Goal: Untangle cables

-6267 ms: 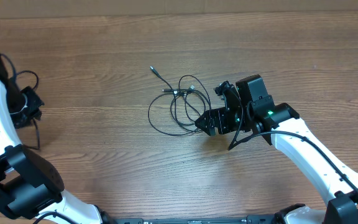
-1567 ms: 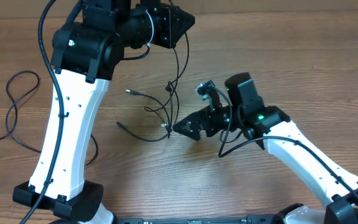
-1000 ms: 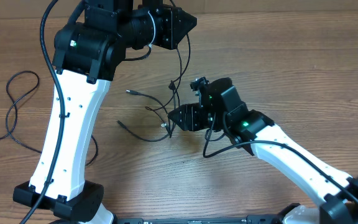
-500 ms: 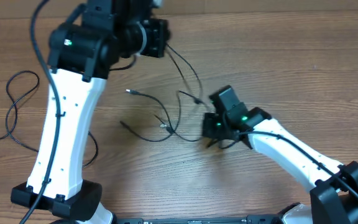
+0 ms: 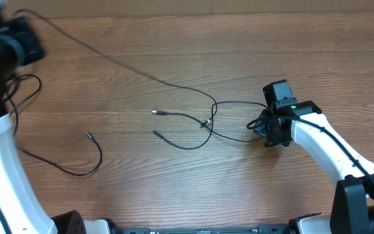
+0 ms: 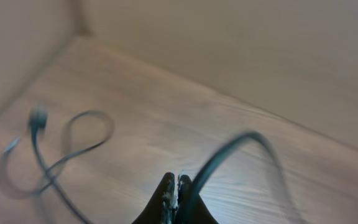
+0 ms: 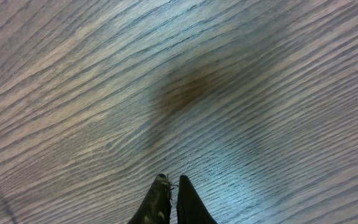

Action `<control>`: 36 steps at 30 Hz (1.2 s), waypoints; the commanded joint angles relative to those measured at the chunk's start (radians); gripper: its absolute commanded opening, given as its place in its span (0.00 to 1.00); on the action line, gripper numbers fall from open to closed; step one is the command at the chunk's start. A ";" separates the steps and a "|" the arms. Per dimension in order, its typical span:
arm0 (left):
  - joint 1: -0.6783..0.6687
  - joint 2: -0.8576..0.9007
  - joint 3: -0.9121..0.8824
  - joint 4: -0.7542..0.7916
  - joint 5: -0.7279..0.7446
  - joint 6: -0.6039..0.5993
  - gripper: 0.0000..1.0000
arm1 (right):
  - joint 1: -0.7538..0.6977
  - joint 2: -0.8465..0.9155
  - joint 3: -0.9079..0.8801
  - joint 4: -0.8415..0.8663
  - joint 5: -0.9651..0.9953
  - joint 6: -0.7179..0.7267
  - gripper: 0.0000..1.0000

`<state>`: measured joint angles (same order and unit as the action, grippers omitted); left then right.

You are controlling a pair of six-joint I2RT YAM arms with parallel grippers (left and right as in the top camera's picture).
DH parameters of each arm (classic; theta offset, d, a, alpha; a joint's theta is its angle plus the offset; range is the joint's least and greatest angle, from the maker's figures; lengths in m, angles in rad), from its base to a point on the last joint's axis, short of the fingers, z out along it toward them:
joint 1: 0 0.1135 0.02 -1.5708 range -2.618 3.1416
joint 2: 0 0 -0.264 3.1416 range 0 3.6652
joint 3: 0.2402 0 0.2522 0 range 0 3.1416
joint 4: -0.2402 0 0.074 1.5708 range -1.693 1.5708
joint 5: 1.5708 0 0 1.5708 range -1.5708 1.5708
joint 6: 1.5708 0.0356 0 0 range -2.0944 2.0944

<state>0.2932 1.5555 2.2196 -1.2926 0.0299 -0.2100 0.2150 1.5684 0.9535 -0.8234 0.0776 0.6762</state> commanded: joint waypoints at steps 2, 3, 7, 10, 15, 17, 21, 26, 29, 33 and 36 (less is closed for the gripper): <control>0.132 0.009 0.008 -0.037 -0.043 -0.091 0.04 | -0.002 0.000 0.002 0.002 -0.010 0.008 0.04; 0.154 0.011 0.008 -0.045 -0.048 -0.108 0.04 | -0.002 0.000 0.002 0.002 -0.010 0.008 0.04; 0.222 0.013 0.008 -0.064 -0.056 -0.132 0.04 | -0.002 0.000 0.002 0.002 -0.012 0.007 0.04; 0.253 0.013 0.008 -0.072 -0.093 -0.147 0.04 | -0.002 0.000 0.002 0.002 -0.016 0.004 0.04; 0.265 0.013 0.008 -0.089 -0.103 -0.164 0.04 | -0.001 0.000 0.002 0.064 -0.544 -0.446 0.04; 0.262 0.014 0.008 -0.092 -0.082 -0.164 0.04 | 0.013 0.000 0.002 -0.004 -1.079 -0.879 0.04; 0.262 0.015 0.008 -0.093 -0.024 -0.164 0.04 | 0.060 0.000 0.002 -0.177 -1.343 -1.217 0.06; 0.262 0.016 0.008 -0.096 0.101 -0.163 0.04 | 0.113 0.000 0.002 -0.185 -1.326 -1.224 0.04; 0.262 0.016 0.008 -0.084 0.391 -0.052 0.04 | 0.147 0.000 0.002 -0.185 -1.337 -1.225 0.04; 0.262 0.021 0.008 -0.039 0.755 0.035 0.04 | 0.189 0.000 0.002 -0.186 -1.336 -1.224 0.04; 0.262 0.024 0.008 0.038 0.888 0.026 0.04 | 0.200 0.000 0.002 -0.184 -1.274 -1.223 0.04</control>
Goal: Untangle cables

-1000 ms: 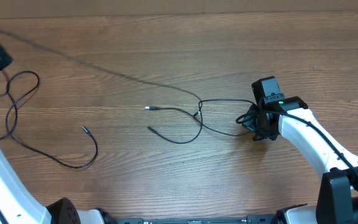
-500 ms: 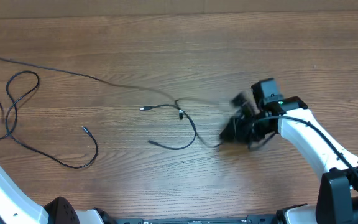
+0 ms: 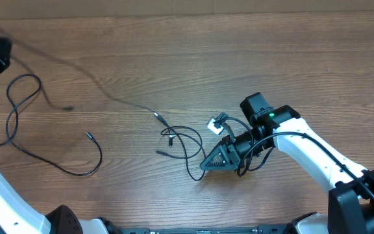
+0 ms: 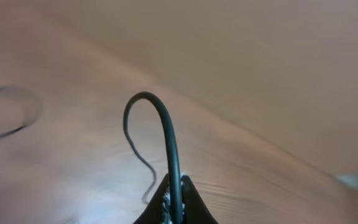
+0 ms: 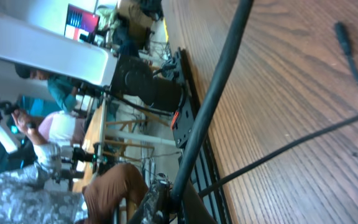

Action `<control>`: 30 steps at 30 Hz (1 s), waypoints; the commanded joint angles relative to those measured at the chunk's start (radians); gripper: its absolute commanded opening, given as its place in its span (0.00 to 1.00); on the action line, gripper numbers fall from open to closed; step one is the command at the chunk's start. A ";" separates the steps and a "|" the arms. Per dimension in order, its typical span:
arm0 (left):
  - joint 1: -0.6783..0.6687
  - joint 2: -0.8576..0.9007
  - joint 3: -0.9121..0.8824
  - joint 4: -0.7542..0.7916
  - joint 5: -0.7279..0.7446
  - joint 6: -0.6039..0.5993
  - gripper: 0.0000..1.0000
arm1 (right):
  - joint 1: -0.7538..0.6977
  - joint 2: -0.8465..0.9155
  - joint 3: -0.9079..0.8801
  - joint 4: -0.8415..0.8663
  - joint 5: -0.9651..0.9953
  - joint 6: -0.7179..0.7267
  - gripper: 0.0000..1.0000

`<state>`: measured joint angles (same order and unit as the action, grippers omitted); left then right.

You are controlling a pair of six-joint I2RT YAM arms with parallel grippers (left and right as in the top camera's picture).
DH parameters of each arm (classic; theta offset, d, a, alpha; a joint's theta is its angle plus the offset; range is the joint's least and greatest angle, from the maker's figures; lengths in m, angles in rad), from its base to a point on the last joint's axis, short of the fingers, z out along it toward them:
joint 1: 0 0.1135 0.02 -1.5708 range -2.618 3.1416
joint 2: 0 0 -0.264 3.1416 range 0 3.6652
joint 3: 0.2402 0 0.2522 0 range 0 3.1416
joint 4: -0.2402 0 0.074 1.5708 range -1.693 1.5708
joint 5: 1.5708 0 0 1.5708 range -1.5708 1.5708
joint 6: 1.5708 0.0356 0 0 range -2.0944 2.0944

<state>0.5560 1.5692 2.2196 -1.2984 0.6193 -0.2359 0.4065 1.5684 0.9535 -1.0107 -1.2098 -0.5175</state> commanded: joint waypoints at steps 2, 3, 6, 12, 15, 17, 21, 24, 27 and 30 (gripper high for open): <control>0.000 0.010 0.008 0.101 0.305 0.025 0.04 | 0.008 0.000 0.002 0.003 0.121 0.018 0.04; 0.000 0.010 0.008 0.128 0.304 0.022 0.04 | 0.005 0.000 0.002 0.007 0.199 0.079 0.04; 0.002 0.010 0.008 0.191 0.293 0.022 0.04 | -0.003 0.000 0.002 0.014 0.486 0.275 0.04; 0.068 0.010 0.008 0.311 0.163 -0.121 0.04 | -0.004 0.000 0.002 0.024 0.864 0.507 0.04; 0.132 0.010 0.008 0.307 -0.039 -0.217 0.04 | -0.004 0.000 0.002 0.040 0.957 0.590 0.04; 0.170 0.010 0.008 0.243 -0.251 -0.296 0.04 | -0.004 0.000 0.002 0.051 1.028 0.655 0.04; 0.211 0.016 0.007 0.072 -0.658 -0.404 0.04 | -0.005 0.000 0.002 0.066 1.113 0.758 0.04; 0.211 0.029 0.006 -0.014 -0.798 -0.403 0.04 | -0.005 0.000 0.002 0.084 1.111 0.757 0.04; 0.209 0.061 0.006 -0.097 -0.807 -0.396 0.04 | -0.005 0.000 0.002 0.093 1.093 0.753 0.04; 0.207 0.101 0.005 -0.157 -0.783 -0.395 0.04 | -0.005 0.000 0.002 0.093 1.057 0.753 0.04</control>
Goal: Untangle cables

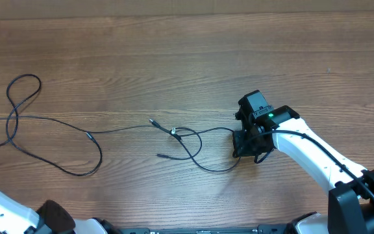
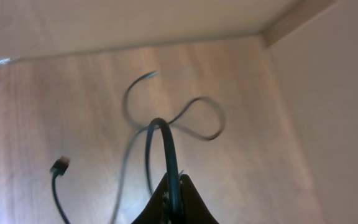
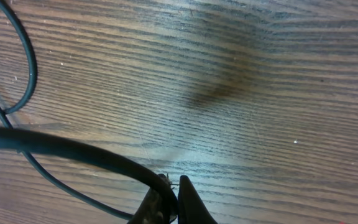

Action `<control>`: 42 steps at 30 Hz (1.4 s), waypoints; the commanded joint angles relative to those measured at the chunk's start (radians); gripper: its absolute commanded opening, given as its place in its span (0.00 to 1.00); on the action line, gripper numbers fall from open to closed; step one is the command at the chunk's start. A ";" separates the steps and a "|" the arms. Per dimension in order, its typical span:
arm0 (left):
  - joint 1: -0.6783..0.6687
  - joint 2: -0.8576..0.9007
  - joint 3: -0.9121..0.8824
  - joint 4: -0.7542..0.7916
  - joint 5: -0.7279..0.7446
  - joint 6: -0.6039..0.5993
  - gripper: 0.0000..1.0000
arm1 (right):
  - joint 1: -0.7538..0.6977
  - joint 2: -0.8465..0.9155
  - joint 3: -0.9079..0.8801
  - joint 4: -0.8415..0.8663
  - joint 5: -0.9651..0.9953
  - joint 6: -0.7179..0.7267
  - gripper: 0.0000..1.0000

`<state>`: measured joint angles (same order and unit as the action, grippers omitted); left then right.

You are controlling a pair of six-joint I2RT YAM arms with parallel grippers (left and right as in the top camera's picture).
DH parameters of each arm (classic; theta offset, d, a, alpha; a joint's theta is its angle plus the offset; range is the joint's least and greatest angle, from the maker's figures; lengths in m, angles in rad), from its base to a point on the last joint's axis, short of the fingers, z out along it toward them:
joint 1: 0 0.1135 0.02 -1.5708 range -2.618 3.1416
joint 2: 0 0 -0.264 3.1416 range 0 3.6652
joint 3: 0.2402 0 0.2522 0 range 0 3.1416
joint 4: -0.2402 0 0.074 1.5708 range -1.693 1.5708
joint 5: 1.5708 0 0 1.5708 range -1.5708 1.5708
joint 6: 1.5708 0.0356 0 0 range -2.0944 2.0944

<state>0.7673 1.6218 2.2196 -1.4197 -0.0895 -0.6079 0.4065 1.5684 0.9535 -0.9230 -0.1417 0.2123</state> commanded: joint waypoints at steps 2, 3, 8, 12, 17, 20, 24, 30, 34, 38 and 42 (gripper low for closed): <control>-0.005 0.077 0.005 -0.065 -0.064 -0.023 0.04 | -0.005 0.000 0.002 0.005 -0.024 0.023 0.04; -0.006 0.093 0.005 -0.079 -0.051 -0.022 0.04 | -0.005 0.000 0.002 0.005 -0.025 0.023 0.04; -0.011 0.147 0.005 -0.102 0.147 0.119 0.04 | -0.005 0.000 0.002 0.006 -0.026 0.023 0.04; -0.014 0.173 0.005 -0.092 0.241 0.159 0.04 | -0.004 0.000 0.002 0.006 -0.043 0.023 0.04; -0.015 0.180 0.006 -0.039 0.253 0.154 0.04 | -0.004 0.000 0.002 0.001 -0.043 0.023 0.04; -0.014 0.180 0.006 -0.007 0.296 0.114 0.04 | -0.004 0.000 0.002 0.002 -0.043 0.023 0.04; -0.013 0.180 0.006 0.001 0.439 -0.030 0.04 | -0.004 0.000 0.002 0.002 -0.043 0.024 0.04; 0.009 0.180 0.006 -0.008 0.659 -0.346 0.04 | -0.004 0.000 0.002 0.001 -0.043 0.024 0.04; 0.092 0.180 0.006 -0.042 0.595 -0.614 0.04 | -0.003 0.000 0.002 -0.001 -0.043 0.023 0.04; 0.169 0.180 0.006 -0.044 0.571 -0.627 0.04 | -0.004 0.000 0.002 0.002 -0.043 0.023 0.04; 0.288 0.180 0.006 -0.088 0.554 -0.657 0.04 | -0.003 0.000 0.002 0.002 -0.043 0.024 0.04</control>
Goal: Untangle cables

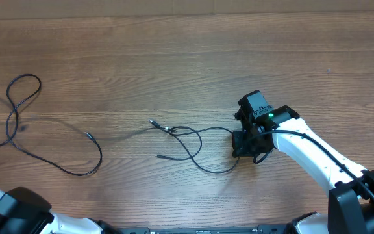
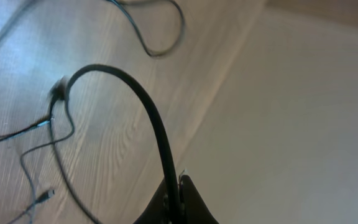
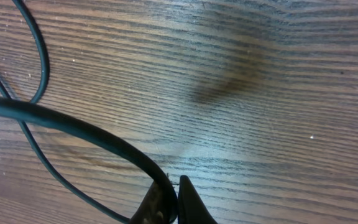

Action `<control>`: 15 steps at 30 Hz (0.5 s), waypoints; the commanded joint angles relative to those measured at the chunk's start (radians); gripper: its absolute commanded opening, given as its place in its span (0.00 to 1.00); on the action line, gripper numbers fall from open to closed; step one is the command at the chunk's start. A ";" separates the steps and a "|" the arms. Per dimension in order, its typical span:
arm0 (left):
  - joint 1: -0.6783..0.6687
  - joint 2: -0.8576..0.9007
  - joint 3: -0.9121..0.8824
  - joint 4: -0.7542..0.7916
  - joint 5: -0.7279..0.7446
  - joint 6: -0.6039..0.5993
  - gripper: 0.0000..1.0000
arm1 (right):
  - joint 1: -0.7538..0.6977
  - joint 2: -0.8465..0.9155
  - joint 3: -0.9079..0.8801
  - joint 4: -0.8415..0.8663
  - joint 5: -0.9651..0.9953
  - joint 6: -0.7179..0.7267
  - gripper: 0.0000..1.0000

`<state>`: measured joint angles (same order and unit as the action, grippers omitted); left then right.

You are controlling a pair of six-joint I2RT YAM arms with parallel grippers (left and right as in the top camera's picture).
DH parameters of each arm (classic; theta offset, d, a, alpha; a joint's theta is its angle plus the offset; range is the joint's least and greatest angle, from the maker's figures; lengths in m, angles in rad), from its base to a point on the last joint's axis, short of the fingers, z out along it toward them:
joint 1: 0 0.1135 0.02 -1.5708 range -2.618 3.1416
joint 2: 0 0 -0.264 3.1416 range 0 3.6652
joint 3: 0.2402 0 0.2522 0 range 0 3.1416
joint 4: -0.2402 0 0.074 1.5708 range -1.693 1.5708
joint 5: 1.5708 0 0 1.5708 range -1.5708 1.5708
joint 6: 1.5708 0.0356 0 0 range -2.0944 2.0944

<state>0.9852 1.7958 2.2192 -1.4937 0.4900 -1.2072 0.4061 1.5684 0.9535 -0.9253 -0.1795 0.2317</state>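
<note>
Thin black cables lie across the wooden table (image 1: 193,58). A crossed bundle of cables (image 1: 184,133) sits at mid-table and runs to my right gripper (image 1: 244,144). In the right wrist view my right gripper (image 3: 171,183) is shut on a black cable (image 3: 73,124) just above the wood. My left gripper (image 2: 174,182) is shut on another black cable (image 2: 135,93) that arcs up to a plug (image 2: 59,92). The overhead view shows only part of the left arm (image 1: 15,208), at the bottom left corner. A faint, blurred strand (image 1: 125,132) leads left from the bundle.
A separate looped cable (image 1: 15,104) lies at the far left, ending in a small plug (image 1: 87,136). The left wrist view shows the table edge (image 2: 229,62) with pale floor beyond it.
The cable that lay straight across the left half of the table now shows only as a faint blurred strand. The left arm has come into view at the bottom left. The right gripper stayed put.
First my left gripper held a cable stretched from the far left corner to the middle, and the right gripper was shut at mid-right. Then the right gripper stood tilted toward the bundle. Later it was upright again, and the left cable lay straight; now that cable is blurred.
</note>
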 commanded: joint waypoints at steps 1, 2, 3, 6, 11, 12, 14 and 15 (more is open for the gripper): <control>0.092 0.006 0.006 -0.021 -0.026 -0.056 0.04 | -0.003 0.000 0.002 0.006 -0.006 0.004 0.04; 0.113 0.006 0.006 -0.027 -0.026 -0.052 0.04 | -0.003 0.000 0.002 0.008 -0.006 0.004 0.04; 0.148 0.006 0.006 -0.041 -0.028 -0.045 0.04 | -0.003 0.000 0.002 0.011 -0.006 0.004 0.04; 0.188 0.006 0.006 -0.065 -0.030 -0.046 0.04 | -0.003 0.000 0.002 0.012 -0.006 0.004 0.04; 0.205 0.006 0.006 -0.092 -0.025 0.014 0.04 | -0.003 0.000 0.002 0.013 -0.006 0.004 0.04; 0.201 0.006 0.006 -0.109 -0.025 0.025 0.04 | -0.003 0.000 0.002 0.013 -0.010 0.004 0.04; 0.190 0.006 0.006 -0.125 -0.005 0.089 0.04 | -0.003 0.000 0.002 0.013 -0.042 -0.001 0.04; 0.181 0.006 0.006 -0.125 0.011 0.135 0.04 | -0.003 0.000 0.002 0.017 -0.088 -0.031 0.04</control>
<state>1.1877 1.7958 2.2192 -1.6123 0.4717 -1.1969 0.4065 1.5684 0.9535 -0.9169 -0.1875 0.2321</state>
